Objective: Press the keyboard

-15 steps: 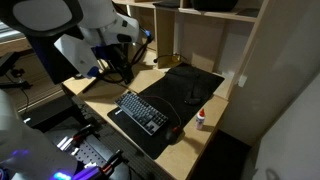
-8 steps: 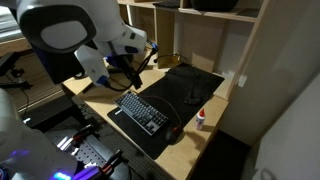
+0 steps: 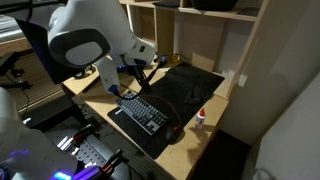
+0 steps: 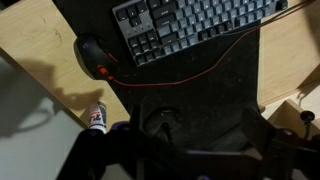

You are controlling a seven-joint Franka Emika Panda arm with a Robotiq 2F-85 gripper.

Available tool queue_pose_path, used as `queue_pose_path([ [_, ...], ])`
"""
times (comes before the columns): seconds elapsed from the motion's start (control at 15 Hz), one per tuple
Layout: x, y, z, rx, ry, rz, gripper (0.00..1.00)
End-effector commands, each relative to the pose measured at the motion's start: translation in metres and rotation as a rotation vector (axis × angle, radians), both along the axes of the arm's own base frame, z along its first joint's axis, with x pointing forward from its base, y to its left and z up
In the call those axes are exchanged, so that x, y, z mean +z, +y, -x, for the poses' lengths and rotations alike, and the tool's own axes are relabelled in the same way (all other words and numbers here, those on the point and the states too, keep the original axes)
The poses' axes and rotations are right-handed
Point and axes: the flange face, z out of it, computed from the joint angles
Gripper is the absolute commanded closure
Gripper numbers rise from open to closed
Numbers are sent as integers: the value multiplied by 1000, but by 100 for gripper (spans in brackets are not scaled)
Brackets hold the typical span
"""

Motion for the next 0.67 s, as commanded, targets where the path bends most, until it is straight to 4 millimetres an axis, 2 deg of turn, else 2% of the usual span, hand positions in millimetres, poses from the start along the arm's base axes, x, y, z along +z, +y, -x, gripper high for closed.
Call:
queue_pose_path([
  [0.0,2,0,1,0,-3,0,0],
  [0.2,-25,-22,7,-50,89,11,0],
  [0.53,-73,-77,41,-196,241,43,0],
  [0.6,-53,-63,33,-148,184,28,0],
])
